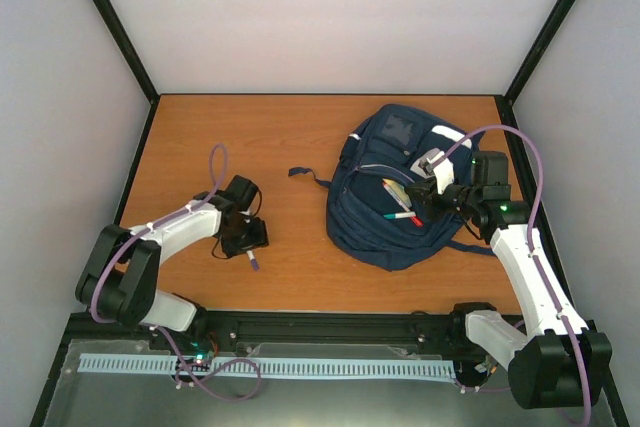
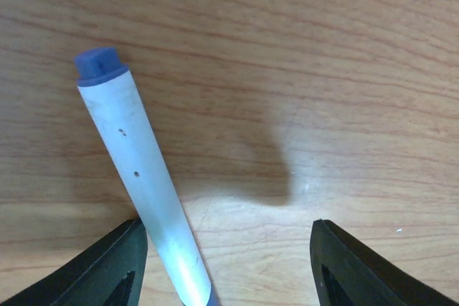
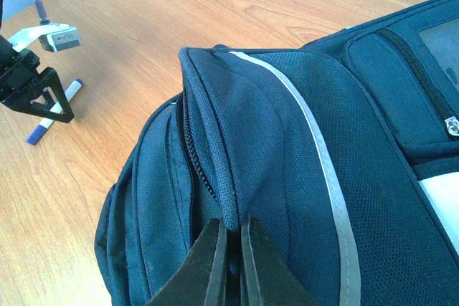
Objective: Pack the student bag
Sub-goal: Pick up the stationery from the center of the board, then place the stationery in the student bag.
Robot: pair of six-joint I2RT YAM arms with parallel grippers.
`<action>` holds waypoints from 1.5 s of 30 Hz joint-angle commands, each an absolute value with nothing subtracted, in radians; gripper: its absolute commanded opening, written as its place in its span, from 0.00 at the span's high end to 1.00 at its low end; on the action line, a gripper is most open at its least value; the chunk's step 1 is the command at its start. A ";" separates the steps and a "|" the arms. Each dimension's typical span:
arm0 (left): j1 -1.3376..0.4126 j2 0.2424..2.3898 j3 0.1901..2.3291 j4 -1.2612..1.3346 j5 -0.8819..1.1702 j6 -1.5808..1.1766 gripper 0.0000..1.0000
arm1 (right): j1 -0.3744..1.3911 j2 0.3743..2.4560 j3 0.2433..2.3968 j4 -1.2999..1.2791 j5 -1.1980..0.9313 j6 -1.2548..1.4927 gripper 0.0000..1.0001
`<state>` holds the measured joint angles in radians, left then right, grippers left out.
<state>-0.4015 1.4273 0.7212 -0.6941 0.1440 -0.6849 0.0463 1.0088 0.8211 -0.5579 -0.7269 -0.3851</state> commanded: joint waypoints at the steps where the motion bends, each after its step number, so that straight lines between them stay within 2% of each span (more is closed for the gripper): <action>1: -0.423 1.458 0.677 -0.712 0.142 -0.727 0.37 | 0.053 0.997 0.845 -0.532 -0.797 -0.396 0.97; 6: -0.423 1.441 0.696 -0.753 0.042 -0.768 0.38 | 0.052 0.993 0.843 -0.532 -0.793 -0.396 0.97; 10: -0.423 1.470 0.742 -0.778 0.000 -0.766 0.44 | 0.052 0.990 0.844 -0.532 -0.792 -0.393 0.97; 19: -0.423 1.543 0.796 -0.801 -0.040 -0.745 0.65 | 0.051 0.986 0.844 -0.533 -0.792 -0.396 0.97; 22: -0.423 1.559 0.804 -0.802 -0.028 -0.726 0.77 | 0.051 0.988 0.845 -0.534 -0.794 -0.396 0.97; 24: -0.423 1.562 0.805 -0.805 -0.023 -0.721 0.80 | 0.052 0.987 0.845 -0.535 -0.796 -0.397 0.97; 27: -0.423 1.549 0.804 -0.801 0.005 -0.712 0.86 | 0.051 0.989 0.846 -0.536 -0.797 -0.398 0.97; 29: -0.431 1.528 0.804 -0.764 0.108 -0.683 0.90 | 0.051 0.990 0.845 -0.537 -0.799 -0.399 0.97; 33: -0.508 1.453 0.839 -0.693 0.357 -0.686 0.90 | 0.053 0.994 0.845 -0.536 -0.801 -0.399 0.97; 39: -0.711 1.372 0.945 -0.510 0.500 -0.780 0.90 | 0.052 0.996 0.845 -0.535 -0.798 -0.399 0.97; 45: -0.879 1.479 1.042 -0.284 0.533 -0.876 0.90 | 0.051 0.996 0.845 -0.533 -0.796 -0.397 0.97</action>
<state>-0.7975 1.4101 0.9722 -0.4812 0.4568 -0.7876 0.0463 1.0088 0.8211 -0.5648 -0.7326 -0.3855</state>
